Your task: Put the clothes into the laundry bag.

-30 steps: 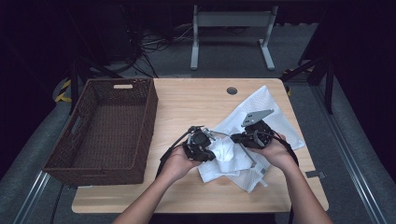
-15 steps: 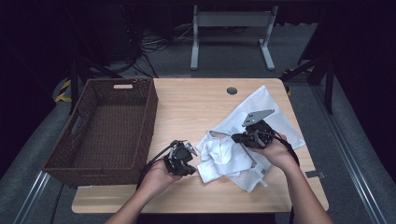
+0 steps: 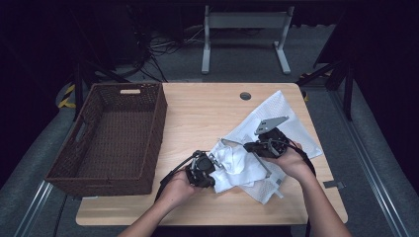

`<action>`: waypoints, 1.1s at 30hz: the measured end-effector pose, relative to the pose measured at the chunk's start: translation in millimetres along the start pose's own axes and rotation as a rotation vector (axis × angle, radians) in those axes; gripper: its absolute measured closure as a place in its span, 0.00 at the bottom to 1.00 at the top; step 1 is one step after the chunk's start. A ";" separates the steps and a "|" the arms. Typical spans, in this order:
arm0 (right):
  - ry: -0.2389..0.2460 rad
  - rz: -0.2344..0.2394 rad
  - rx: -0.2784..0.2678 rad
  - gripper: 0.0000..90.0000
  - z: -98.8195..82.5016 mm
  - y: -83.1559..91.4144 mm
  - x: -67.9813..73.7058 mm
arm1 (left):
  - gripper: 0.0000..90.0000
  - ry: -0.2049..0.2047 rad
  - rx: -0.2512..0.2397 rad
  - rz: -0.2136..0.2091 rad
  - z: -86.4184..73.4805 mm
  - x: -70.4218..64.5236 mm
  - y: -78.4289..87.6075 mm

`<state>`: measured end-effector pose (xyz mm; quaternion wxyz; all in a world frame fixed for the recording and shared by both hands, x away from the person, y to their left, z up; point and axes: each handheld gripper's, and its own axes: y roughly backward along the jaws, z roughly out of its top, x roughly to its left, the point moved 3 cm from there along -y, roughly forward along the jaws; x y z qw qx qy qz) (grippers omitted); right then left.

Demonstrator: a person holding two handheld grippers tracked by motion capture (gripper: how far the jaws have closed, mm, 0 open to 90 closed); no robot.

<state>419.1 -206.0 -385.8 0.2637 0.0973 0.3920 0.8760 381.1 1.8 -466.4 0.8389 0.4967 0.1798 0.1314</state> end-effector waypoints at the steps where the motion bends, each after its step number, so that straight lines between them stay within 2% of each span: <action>1: 0.001 0.002 0.001 0.97 0.2 -0.3 0.3 | 1.00 0.005 -0.012 -0.002 2.3 0.2 -0.9; 15: 0.023 0.018 0.010 0.97 2.4 -4.6 5.0 | 1.00 0.006 -0.057 -0.004 37.0 5.6 -11.3; 23: 0.024 0.023 0.012 0.97 2.5 -5.1 5.3 | 1.00 0.017 -0.107 -0.011 53.1 8.9 -15.3; 26: 0.031 0.028 0.019 0.97 2.3 -5.4 5.8 | 1.00 0.019 -0.121 -0.011 56.0 9.8 -14.9; 30: 0.023 0.024 0.013 0.97 1.7 -4.5 4.3 | 1.00 0.019 -0.110 -0.022 52.0 9.6 -13.3; 33: 0.010 0.018 0.002 0.97 0.9 -1.7 2.2 | 0.94 0.017 -0.107 -0.020 47.6 10.1 -9.3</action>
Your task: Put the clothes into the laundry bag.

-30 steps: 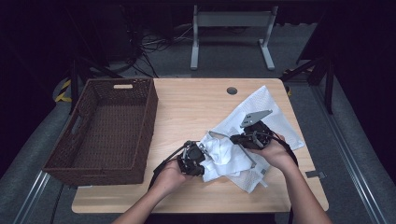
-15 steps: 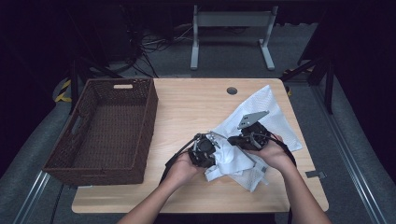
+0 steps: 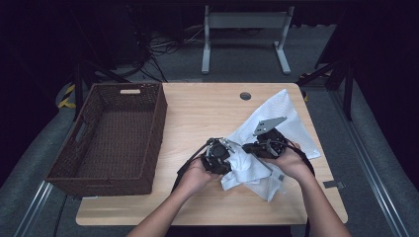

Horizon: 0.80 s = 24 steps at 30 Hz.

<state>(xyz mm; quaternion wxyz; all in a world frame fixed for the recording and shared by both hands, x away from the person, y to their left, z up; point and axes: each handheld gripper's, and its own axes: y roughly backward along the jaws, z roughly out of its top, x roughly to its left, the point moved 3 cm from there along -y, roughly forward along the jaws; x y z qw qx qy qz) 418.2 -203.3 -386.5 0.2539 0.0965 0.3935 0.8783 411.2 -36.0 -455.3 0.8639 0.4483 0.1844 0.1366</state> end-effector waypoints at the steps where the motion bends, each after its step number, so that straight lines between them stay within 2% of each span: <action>1: 0.000 0.000 0.000 0.97 0.0 0.0 0.0 | 0.94 0.004 0.001 0.000 -2.1 -0.1 2.6; 2: 0.001 -0.003 -0.002 0.97 -0.2 0.7 -0.7 | 0.91 -0.005 0.002 0.005 -4.1 0.7 6.0; 4: -0.002 -0.002 -0.003 0.97 -0.1 1.5 -0.8 | 0.87 0.000 -0.014 0.013 -8.4 1.0 15.4; 8: 0.004 0.000 -0.003 0.97 1.0 0.8 0.9 | 0.72 0.014 -0.045 0.028 -15.6 2.2 32.0; 10: 0.003 0.003 0.002 0.97 1.2 0.2 1.8 | 0.61 0.021 -0.068 0.032 -19.0 2.3 38.3; 12: 0.004 0.003 0.002 0.97 1.4 -0.1 2.1 | 0.51 0.023 -0.067 0.017 -21.2 1.6 40.3; 14: 0.006 0.005 0.003 0.97 1.5 0.1 2.1 | 0.38 0.025 -0.073 -0.002 -21.7 0.0 37.4; 17: 0.004 0.002 0.002 0.97 1.3 0.2 1.8 | 0.20 0.010 -0.043 -0.006 -20.4 -2.9 28.3; 20: 0.007 0.004 0.002 0.97 0.9 0.5 1.2 | 0.13 -0.007 -0.004 -0.017 -18.6 -3.9 15.1; 24: 0.001 0.002 0.000 0.97 0.4 0.9 0.5 | 0.12 -0.019 0.040 -0.009 -18.3 -3.8 -0.8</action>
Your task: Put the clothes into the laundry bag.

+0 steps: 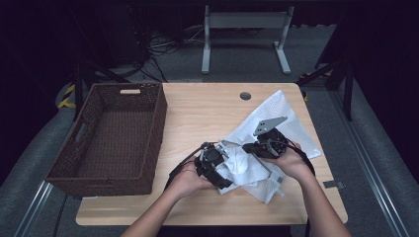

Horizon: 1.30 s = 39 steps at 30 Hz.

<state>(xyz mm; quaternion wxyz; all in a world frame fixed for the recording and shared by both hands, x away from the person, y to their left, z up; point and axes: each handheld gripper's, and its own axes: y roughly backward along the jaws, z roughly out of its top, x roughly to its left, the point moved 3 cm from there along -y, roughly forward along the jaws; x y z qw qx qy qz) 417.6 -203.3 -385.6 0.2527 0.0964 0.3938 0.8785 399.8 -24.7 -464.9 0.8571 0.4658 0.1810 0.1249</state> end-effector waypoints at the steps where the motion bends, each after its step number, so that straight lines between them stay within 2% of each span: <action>1: 0.000 0.000 0.001 0.97 -0.1 0.0 -0.1 | 0.13 -0.014 0.011 0.011 -0.1 -0.1 -3.2; 3: -0.001 0.001 0.001 0.97 -0.3 -0.3 -0.1 | 0.19 -0.034 0.034 0.029 -0.8 -1.9 -7.1; 4: -0.001 0.002 0.001 0.97 -0.4 -0.5 0.0 | 0.25 -0.056 0.044 0.047 -1.2 -3.3 -9.1; 5: -0.001 0.002 0.001 0.97 -0.4 -0.5 0.0 | 0.25 -0.076 0.046 0.077 -1.3 -5.2 -9.8; 6: 0.003 0.003 0.002 0.97 -0.3 -0.7 0.0 | 0.38 -0.110 0.046 0.120 -1.7 -8.3 -9.4; 7: 0.003 0.003 0.002 0.97 -0.3 -0.7 0.0 | 0.41 -0.110 0.046 0.120 -1.7 -8.3 -9.4; 10: 0.000 0.003 0.004 0.97 -0.3 -0.7 0.3 | 0.64 -0.119 0.029 0.120 -2.1 -10.5 -7.7; 11: 0.000 0.003 0.004 0.97 -0.3 -0.7 0.3 | 0.68 -0.119 0.029 0.120 -2.1 -10.5 -7.7; 12: 0.000 0.003 0.004 0.97 -0.2 -0.6 0.5 | 0.68 -0.115 0.030 0.106 -2.1 -10.3 -7.0; 13: -0.001 0.003 0.005 0.97 -0.3 -0.6 0.6 | 0.76 -0.107 0.026 0.093 -2.2 -10.0 -6.9; 14: -0.002 0.003 0.005 0.97 -0.4 -0.5 0.5 | 0.79 -0.099 0.022 0.084 -2.2 -9.6 -6.3; 15: 0.000 0.002 0.001 0.97 -0.3 -0.7 0.1 | 0.85 -0.103 0.017 0.082 -1.5 -8.1 -4.0; 17: 0.000 0.001 0.001 0.97 -0.6 -0.1 -0.4 | 0.93 -0.087 -0.007 0.082 -1.3 -6.6 0.2; 22: 0.001 0.003 0.002 0.97 -0.6 0.2 -0.4 | 0.94 -0.066 -0.081 0.065 0.6 -4.0 17.9; 27: 0.012 0.019 -0.004 0.97 3.4 -2.2 5.1 | 0.94 -0.078 -0.136 0.069 5.8 -6.7 33.0; 30: 0.023 0.029 -0.009 0.97 6.3 -3.4 8.6 | 0.94 -0.081 -0.143 0.075 7.2 -7.1 34.7; 31: 0.028 0.040 -0.014 0.97 8.1 -3.9 10.8 | 0.94 -0.076 -0.162 0.074 10.8 -6.7 36.6; 39: 0.026 0.076 -0.043 0.97 12.7 -1.7 15.7 | 0.94 -0.049 -0.222 0.080 23.6 -3.0 36.1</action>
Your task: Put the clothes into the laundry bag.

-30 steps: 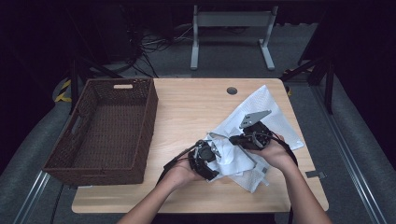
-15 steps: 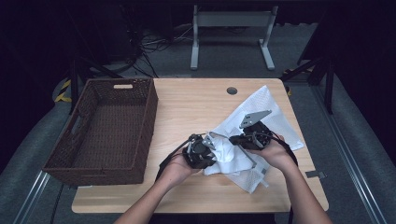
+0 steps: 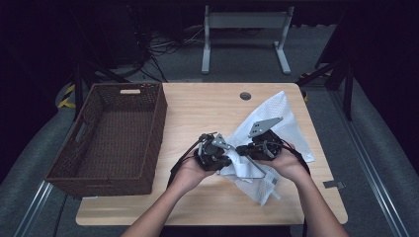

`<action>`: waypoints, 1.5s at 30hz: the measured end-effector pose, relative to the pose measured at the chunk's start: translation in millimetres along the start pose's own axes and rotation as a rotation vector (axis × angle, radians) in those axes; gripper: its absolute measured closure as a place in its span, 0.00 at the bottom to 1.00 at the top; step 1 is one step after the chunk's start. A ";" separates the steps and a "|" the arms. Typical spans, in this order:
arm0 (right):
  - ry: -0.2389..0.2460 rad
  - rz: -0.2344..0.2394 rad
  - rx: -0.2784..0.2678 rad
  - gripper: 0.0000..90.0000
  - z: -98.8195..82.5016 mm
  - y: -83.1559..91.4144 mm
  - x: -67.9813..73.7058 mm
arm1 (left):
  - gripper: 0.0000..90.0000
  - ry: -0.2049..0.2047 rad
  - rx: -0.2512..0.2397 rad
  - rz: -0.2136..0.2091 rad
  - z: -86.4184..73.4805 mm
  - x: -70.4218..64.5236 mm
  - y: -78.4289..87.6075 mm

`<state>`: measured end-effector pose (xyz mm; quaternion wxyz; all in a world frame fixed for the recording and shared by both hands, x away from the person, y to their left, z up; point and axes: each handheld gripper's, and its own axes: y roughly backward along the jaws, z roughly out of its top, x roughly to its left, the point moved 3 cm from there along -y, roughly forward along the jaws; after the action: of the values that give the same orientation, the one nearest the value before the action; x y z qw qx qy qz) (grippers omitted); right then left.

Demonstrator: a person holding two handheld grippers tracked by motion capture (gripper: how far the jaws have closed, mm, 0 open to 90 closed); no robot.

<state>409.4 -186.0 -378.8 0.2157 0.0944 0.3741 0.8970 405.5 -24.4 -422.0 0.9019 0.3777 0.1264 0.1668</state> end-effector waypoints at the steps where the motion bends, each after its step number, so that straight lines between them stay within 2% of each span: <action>1: 0.001 0.004 -0.005 0.97 0.4 0.8 0.2 | 0.94 -0.002 0.000 -0.001 0.6 0.5 -1.2; 5: -0.001 0.030 -0.017 0.97 1.1 1.4 1.1 | 0.94 0.006 0.018 -0.002 0.2 0.8 -12.9; 9: 0.003 0.028 -0.006 0.97 0.2 -0.1 0.9 | 0.93 0.012 0.015 0.011 0.0 1.8 -21.1; 11: 0.009 0.012 0.001 0.97 -1.0 0.3 -0.7 | 0.88 0.011 0.019 0.016 -1.2 1.7 -20.0; 13: 0.010 -0.003 0.017 0.96 -4.1 0.9 -2.9 | 0.79 0.001 0.032 0.027 -4.0 2.5 -14.9; 16: 0.005 -0.014 0.030 0.96 -8.2 1.4 -7.1 | 0.74 0.004 0.023 0.038 -9.2 5.6 -4.5; 22: -0.002 -0.021 0.028 0.96 -10.6 2.2 -10.9 | 0.62 0.045 -0.041 0.040 -9.2 21.5 14.4; 25: -0.004 -0.020 0.030 0.96 -11.4 1.6 -11.6 | 0.61 0.044 -0.066 0.058 -6.0 26.2 22.1; 27: -0.003 -0.018 0.027 0.96 -11.5 1.0 -12.0 | 0.64 0.046 -0.049 0.096 -2.0 34.6 24.6; 29: -0.003 -0.018 0.027 0.96 -11.1 0.9 -11.6 | 0.65 0.047 -0.035 0.121 0.9 42.9 20.0; 32: 0.004 -0.016 0.021 0.96 -10.0 1.4 -10.6 | 0.65 0.041 -0.012 0.123 4.2 50.7 9.9; 37: 0.003 -0.009 0.009 0.96 -8.8 0.9 -11.0 | 0.58 -0.004 0.016 0.109 9.0 48.7 -6.3; 40: 0.006 -0.004 0.010 0.96 -8.6 0.3 -10.7 | 0.56 -0.031 0.025 0.117 11.7 46.3 -12.7; 42: 0.010 -0.004 0.010 0.96 -8.2 0.4 -10.3 | 0.57 -0.035 0.022 0.123 15.3 46.1 -14.7; 45: 0.011 -0.006 0.006 0.96 -7.8 1.1 -10.2 | 0.67 -0.043 0.012 0.112 19.6 46.9 -14.8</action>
<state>415.6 -196.3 -383.7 0.2162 0.0890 0.3782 0.8957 458.3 -28.1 -424.2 0.8915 0.3930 0.0866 0.2083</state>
